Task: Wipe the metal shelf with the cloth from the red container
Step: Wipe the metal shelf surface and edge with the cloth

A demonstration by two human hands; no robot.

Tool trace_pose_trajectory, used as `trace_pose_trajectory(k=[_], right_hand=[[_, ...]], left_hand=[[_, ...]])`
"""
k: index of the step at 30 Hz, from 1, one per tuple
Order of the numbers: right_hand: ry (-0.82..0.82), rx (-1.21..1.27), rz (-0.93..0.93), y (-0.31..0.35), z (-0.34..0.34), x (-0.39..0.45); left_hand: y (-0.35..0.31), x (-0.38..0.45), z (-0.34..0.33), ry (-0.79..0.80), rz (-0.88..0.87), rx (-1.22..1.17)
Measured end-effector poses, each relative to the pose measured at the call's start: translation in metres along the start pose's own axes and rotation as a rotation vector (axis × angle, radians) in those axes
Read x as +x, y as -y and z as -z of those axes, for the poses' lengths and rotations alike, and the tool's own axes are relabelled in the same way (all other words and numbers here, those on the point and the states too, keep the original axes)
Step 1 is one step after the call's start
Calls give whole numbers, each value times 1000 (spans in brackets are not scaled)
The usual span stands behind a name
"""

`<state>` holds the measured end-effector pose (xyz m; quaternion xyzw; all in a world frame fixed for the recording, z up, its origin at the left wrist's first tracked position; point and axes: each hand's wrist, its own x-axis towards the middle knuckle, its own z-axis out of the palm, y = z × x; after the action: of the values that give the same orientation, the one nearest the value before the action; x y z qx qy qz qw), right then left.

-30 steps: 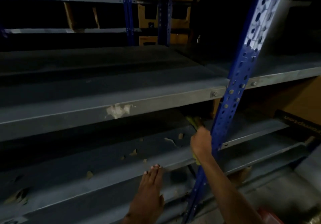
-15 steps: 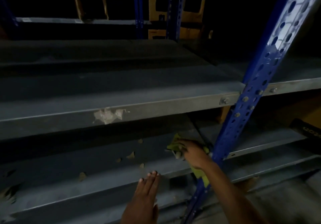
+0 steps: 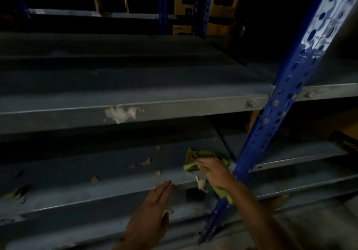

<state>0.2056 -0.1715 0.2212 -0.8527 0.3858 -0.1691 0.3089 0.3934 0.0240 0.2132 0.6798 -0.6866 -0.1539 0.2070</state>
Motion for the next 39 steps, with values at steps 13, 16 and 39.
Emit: trace_pose_trajectory(k=[13, 16, 39], right_hand=[[7, -439, 18, 15, -21, 24], [42, -422, 95, 14, -20, 16], [-48, -257, 102, 10, -15, 43]], left_hand=[[29, -11, -4, -5, 146, 244], [26, -12, 0, -19, 142, 196], [24, -13, 8, -58, 129, 138]])
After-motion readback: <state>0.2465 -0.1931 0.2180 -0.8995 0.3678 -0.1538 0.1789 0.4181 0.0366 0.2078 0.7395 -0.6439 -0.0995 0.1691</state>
